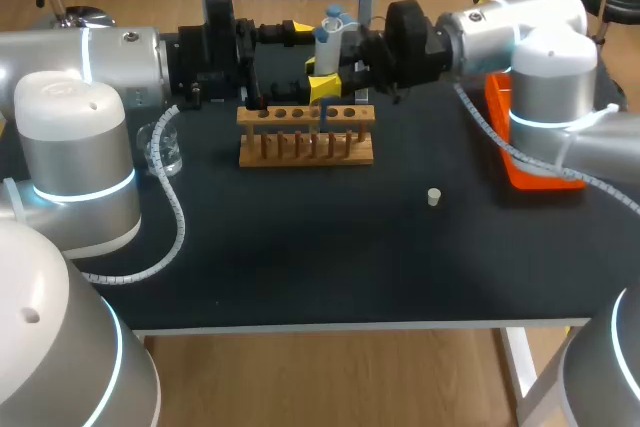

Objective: Invert the test tube, pick up the pipette, mount the tip to pipette, aspirate from beaker and dispense into the tube, eject the tip, return the pipette, and cap with the stopper.

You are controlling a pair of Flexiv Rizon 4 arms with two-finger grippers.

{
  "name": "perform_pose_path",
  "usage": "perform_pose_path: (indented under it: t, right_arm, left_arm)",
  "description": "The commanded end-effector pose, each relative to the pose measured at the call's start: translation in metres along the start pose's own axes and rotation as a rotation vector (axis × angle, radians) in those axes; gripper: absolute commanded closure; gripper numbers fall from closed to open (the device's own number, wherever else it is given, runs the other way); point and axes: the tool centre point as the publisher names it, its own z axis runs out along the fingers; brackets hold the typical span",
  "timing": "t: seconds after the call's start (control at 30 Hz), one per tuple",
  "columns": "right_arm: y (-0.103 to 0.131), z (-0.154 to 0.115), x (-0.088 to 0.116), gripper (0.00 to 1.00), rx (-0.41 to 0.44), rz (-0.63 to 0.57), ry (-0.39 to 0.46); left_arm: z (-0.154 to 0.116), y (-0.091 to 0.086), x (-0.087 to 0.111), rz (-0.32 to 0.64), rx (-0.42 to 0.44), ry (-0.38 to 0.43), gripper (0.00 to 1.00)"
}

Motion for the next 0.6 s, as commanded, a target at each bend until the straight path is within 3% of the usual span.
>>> perform_pose_path:
  t: [0.03, 0.6]
  right_arm:
    - [-0.002, 0.006, -0.004, 1.00, -0.001, 0.003, -0.001]
    - [-0.004, 0.017, -0.012, 1.00, -0.021, 0.013, -0.025]
  left_arm:
    - [-0.001, 0.001, 0.001, 0.001, 0.004, -0.003, 0.00]
    - [-0.001, 0.001, 0.001, 0.001, 0.004, -0.003, 0.00]
